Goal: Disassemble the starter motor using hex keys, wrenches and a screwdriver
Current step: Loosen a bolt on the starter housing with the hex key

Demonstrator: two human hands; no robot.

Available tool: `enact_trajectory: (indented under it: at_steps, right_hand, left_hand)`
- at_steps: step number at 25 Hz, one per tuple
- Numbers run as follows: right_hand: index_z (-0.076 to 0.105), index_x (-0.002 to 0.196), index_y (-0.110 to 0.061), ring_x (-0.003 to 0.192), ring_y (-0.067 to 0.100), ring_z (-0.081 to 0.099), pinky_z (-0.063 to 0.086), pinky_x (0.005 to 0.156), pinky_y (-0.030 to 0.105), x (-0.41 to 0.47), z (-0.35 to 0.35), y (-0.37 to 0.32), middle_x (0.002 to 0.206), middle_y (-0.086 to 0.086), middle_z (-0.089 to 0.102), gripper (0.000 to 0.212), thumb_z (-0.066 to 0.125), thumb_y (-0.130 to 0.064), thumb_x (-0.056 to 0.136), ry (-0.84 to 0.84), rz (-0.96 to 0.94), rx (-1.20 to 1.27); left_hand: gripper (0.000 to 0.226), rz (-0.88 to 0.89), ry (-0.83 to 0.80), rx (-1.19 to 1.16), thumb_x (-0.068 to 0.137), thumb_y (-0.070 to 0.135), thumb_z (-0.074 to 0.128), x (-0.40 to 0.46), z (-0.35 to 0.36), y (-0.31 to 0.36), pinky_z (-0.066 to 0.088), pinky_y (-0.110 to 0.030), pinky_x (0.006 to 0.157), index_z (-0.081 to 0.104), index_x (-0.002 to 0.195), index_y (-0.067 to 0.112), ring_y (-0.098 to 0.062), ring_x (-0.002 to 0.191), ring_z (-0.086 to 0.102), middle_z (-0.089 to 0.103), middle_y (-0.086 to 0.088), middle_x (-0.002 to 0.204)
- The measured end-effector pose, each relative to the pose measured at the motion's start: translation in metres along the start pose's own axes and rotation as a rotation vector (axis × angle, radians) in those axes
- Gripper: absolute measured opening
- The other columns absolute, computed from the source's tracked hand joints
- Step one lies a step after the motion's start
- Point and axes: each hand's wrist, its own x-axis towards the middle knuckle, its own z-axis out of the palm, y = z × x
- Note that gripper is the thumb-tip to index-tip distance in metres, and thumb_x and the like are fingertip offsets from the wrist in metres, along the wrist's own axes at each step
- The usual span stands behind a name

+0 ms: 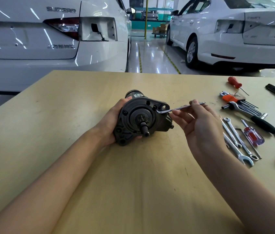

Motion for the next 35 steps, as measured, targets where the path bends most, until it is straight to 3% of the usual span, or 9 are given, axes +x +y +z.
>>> enact_trajectory:
  at_steps: [6, 10, 16, 20, 23, 25, 28, 31, 35]
  right_hand:
    - [0.046, 0.083, -0.009, 0.052, 0.022, 0.066, 0.057, 0.056, 0.031, -0.002, -0.002, 0.003, 0.058, 0.004, 0.055, 0.017, 0.047, -0.013, 0.100, -0.042, -0.102, -0.061]
    - [0.047, 0.087, -0.010, 0.051, 0.021, 0.064, 0.056, 0.054, 0.033, -0.007, 0.012, -0.005, 0.065, 0.007, 0.054, 0.012, 0.049, -0.009, 0.099, -0.172, -0.377, -0.328]
    - [0.067, 0.112, -0.020, 0.065, 0.005, 0.057, 0.046, 0.063, 0.022, -0.004, 0.067, -0.009, 0.081, -0.011, 0.057, 0.021, 0.057, -0.017, 0.094, -0.660, -0.836, -1.221]
    - [0.071, 0.108, -0.028, 0.087, 0.015, 0.057, 0.042, 0.074, 0.029, -0.011, 0.077, 0.002, 0.087, -0.008, 0.054, 0.021, 0.056, -0.026, 0.092, -1.023, -0.816, -1.739]
    - [0.073, 0.101, -0.022, 0.081, 0.014, 0.058, 0.047, 0.072, 0.033, -0.014, 0.066, 0.003, 0.085, -0.005, 0.059, 0.016, 0.061, -0.022, 0.090, -0.994, -0.821, -1.494]
    - [0.070, 0.093, -0.012, 0.067, 0.009, 0.057, 0.047, 0.062, 0.023, -0.015, 0.054, -0.002, 0.078, -0.002, 0.062, 0.008, 0.064, -0.013, 0.089, -0.766, -0.835, -1.034]
    - [0.055, 0.086, -0.007, 0.048, 0.011, 0.051, 0.042, 0.047, 0.022, -0.011, 0.029, -0.014, 0.066, 0.001, 0.057, 0.008, 0.054, -0.007, 0.094, -0.415, -0.551, -0.456]
    - [0.047, 0.080, -0.009, 0.046, 0.017, 0.052, 0.044, 0.047, 0.027, -0.008, 0.009, -0.017, 0.064, 0.004, 0.056, 0.020, 0.044, -0.009, 0.100, -0.189, -0.257, -0.315]
    - [0.045, 0.082, -0.009, 0.046, 0.017, 0.055, 0.048, 0.046, 0.026, -0.008, 0.006, -0.009, 0.060, 0.003, 0.057, 0.020, 0.041, -0.010, 0.101, -0.094, -0.168, -0.217]
  left_hand:
    - [0.052, 0.011, -0.012, -0.005, 0.097, 0.048, 0.035, 0.000, 0.000, -0.001, 0.058, -0.036, 0.054, 0.077, 0.081, 0.022, -0.021, 0.067, 0.068, 0.072, -0.007, 0.082]
    - [0.050, 0.001, 0.002, -0.007, 0.095, 0.050, 0.038, 0.000, -0.001, 0.000, 0.057, -0.036, 0.054, 0.077, 0.079, 0.023, -0.021, 0.068, 0.069, 0.073, -0.005, 0.082]
    - [0.050, 0.008, 0.041, 0.003, 0.092, 0.049, 0.040, 0.001, 0.001, -0.001, 0.058, -0.038, 0.056, 0.077, 0.072, 0.022, -0.023, 0.069, 0.070, 0.073, -0.008, 0.079]
    - [0.032, 0.113, 0.057, -0.037, 0.093, 0.015, 0.043, -0.004, -0.003, -0.006, 0.056, -0.031, 0.049, 0.070, 0.076, 0.009, -0.021, 0.062, 0.071, 0.070, -0.011, 0.071]
    - [0.040, 0.158, 0.030, -0.021, 0.094, 0.018, 0.040, -0.005, -0.003, -0.007, 0.056, -0.027, 0.052, 0.074, 0.072, 0.018, -0.012, 0.063, 0.071, 0.072, 0.000, 0.067]
    - [0.040, 0.081, -0.009, -0.002, 0.087, 0.044, 0.046, -0.002, 0.000, -0.003, 0.058, -0.034, 0.059, 0.077, 0.074, 0.023, -0.018, 0.070, 0.071, 0.073, -0.003, 0.077]
    - [0.043, 0.016, -0.011, 0.012, 0.082, 0.055, 0.048, 0.002, -0.005, -0.002, 0.057, -0.038, 0.056, 0.077, 0.085, 0.023, -0.023, 0.072, 0.070, 0.073, -0.007, 0.086]
    - [0.045, 0.011, -0.019, -0.011, 0.088, 0.053, 0.044, 0.001, -0.004, -0.001, 0.057, -0.038, 0.056, 0.076, 0.086, 0.023, -0.023, 0.071, 0.070, 0.073, -0.008, 0.086]
    - [0.047, 0.003, -0.019, -0.019, 0.093, 0.051, 0.040, 0.001, -0.002, 0.000, 0.057, -0.038, 0.055, 0.076, 0.087, 0.022, -0.024, 0.070, 0.068, 0.072, -0.009, 0.087]
